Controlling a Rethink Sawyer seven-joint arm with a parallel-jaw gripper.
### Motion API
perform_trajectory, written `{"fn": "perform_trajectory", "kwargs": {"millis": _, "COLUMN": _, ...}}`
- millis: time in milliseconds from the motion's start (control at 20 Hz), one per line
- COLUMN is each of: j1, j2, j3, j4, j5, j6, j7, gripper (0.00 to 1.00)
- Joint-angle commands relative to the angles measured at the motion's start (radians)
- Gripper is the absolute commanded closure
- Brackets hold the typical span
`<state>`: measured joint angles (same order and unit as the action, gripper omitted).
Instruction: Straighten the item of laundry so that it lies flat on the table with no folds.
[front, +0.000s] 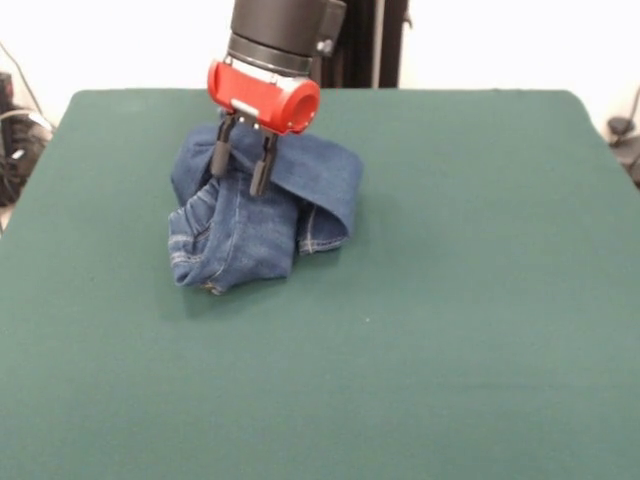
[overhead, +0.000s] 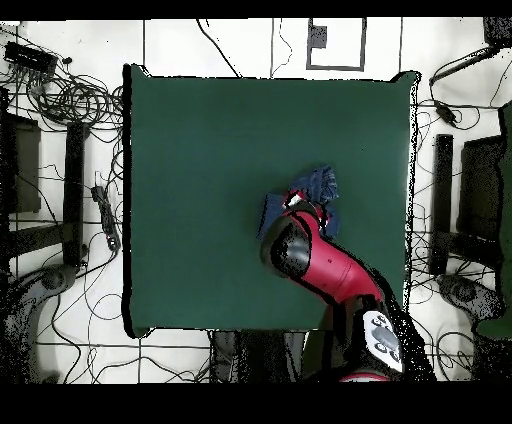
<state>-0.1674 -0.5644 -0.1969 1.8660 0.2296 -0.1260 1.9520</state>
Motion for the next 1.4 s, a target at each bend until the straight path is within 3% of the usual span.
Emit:
{"fn": "perform_trajectory", "kwargs": {"millis": 50, "j1": 0.041, "j2": 0.095, "j3": -0.011, "j4": 0.015, "j5": 0.028, "j6": 0.052, "j7": 0.155, "gripper": 0.00}}
{"fn": "perform_trajectory", "kwargs": {"millis": 300, "j1": 0.024, "j2": 0.138, "j3": -0.009, "j4": -0.016, "j5": 0.014, "j6": 0.009, "j7": 0.148, "gripper": 0.00}}
{"fn": "perform_trajectory", "kwargs": {"millis": 900, "j1": -0.111, "j2": 0.229, "j3": 0.100, "j4": -0.073, "j5": -0.075, "j6": -0.116, "j7": 0.151, "gripper": 0.00}}
{"fn": "perform_trajectory", "kwargs": {"millis": 1200, "j1": -0.110, "j2": 0.145, "j3": 0.123, "j4": -0.037, "j5": -0.078, "j6": -0.024, "j7": 0.149, "gripper": 0.00}}
{"fn": "perform_trajectory", "kwargs": {"millis": 1400, "j1": -0.122, "j2": 0.142, "j3": 0.131, "j4": -0.039, "j5": -0.095, "j6": -0.025, "j7": 0.137, "gripper": 0.00}}
